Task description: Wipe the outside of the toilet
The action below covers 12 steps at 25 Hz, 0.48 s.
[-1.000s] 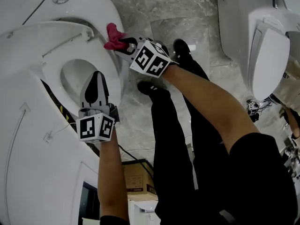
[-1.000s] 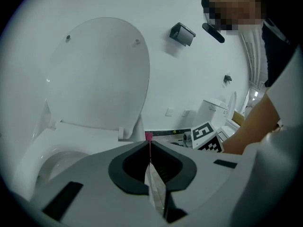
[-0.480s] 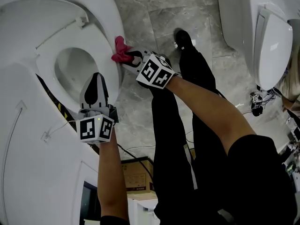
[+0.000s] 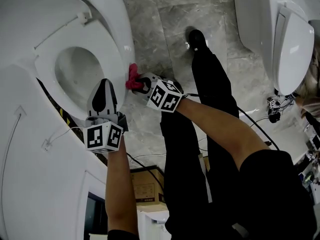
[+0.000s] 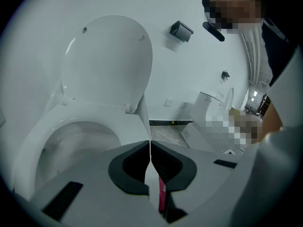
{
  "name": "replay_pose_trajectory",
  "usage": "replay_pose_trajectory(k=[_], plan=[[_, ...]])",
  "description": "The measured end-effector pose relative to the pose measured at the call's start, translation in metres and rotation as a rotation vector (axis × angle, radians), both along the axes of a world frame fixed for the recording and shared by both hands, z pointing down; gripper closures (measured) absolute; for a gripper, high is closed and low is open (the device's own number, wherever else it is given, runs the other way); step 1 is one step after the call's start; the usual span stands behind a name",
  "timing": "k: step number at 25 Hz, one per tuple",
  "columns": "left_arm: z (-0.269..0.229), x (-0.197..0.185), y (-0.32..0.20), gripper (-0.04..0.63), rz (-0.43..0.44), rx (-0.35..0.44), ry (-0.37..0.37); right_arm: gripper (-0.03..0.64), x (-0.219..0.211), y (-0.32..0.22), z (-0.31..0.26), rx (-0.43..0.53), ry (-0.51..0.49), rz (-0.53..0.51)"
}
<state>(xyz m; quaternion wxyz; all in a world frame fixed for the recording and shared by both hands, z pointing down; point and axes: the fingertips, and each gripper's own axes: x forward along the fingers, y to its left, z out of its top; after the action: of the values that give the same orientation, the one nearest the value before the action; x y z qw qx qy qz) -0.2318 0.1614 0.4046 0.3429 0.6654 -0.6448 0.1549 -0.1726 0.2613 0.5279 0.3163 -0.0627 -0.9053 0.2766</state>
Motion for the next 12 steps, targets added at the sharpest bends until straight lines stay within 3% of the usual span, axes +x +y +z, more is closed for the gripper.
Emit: replay_pose_trajectory(k=[8, 12], plan=[[0.002, 0.004, -0.013, 0.574, 0.007, -0.019, 0.002, 0.483, -0.006, 0.111, -0.029, -0.121, -0.122, -0.376], [-0.005, 0.014, -0.033, 0.574, 0.014, -0.016, 0.010, 0.483, 0.016, 0.108, -0.050, -0.153, -0.158, -0.486]])
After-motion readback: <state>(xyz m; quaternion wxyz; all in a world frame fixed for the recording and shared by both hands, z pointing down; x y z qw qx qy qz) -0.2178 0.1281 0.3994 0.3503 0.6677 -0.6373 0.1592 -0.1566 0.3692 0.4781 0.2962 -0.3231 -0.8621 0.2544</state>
